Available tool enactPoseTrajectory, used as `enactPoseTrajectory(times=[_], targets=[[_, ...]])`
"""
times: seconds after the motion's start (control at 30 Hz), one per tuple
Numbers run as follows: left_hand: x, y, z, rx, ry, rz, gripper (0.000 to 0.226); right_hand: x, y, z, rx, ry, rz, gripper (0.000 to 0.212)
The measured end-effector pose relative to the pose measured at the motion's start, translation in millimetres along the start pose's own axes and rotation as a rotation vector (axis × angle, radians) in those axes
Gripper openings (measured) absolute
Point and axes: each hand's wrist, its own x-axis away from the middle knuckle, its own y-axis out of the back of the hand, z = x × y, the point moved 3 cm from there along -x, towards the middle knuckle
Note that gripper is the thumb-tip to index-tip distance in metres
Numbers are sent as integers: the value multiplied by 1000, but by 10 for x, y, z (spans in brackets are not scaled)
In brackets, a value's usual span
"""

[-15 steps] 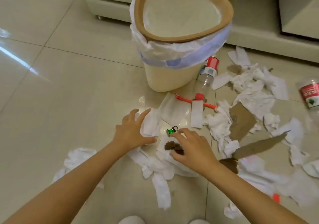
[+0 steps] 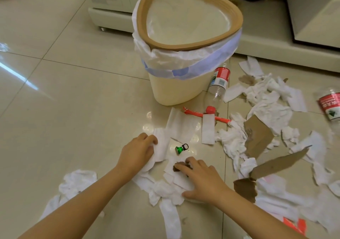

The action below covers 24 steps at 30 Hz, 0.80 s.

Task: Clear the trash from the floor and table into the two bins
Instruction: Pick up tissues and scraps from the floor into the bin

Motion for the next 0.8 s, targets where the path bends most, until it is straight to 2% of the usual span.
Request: enactPoseTrajectory(times=[0.13, 0.33, 0.47, 0.63, 0.8], targets=[[31, 188, 8, 246, 97, -97, 13, -23, -71, 16, 57, 10, 32, 73], [93, 375, -89, 441, 120, -157, 17, -114, -170, 10, 46, 69, -12, 34], [124, 566, -212, 498, 110, -192, 16, -88, 193, 41, -49, 78, -222, 22], [80, 950, -473, 644, 73, -276, 22, 117, 920, 122, -159, 49, -445, 27], [-25, 1585, -908, 744, -74, -378, 24, 412, 1685, 115, -278, 1, -651, 29]])
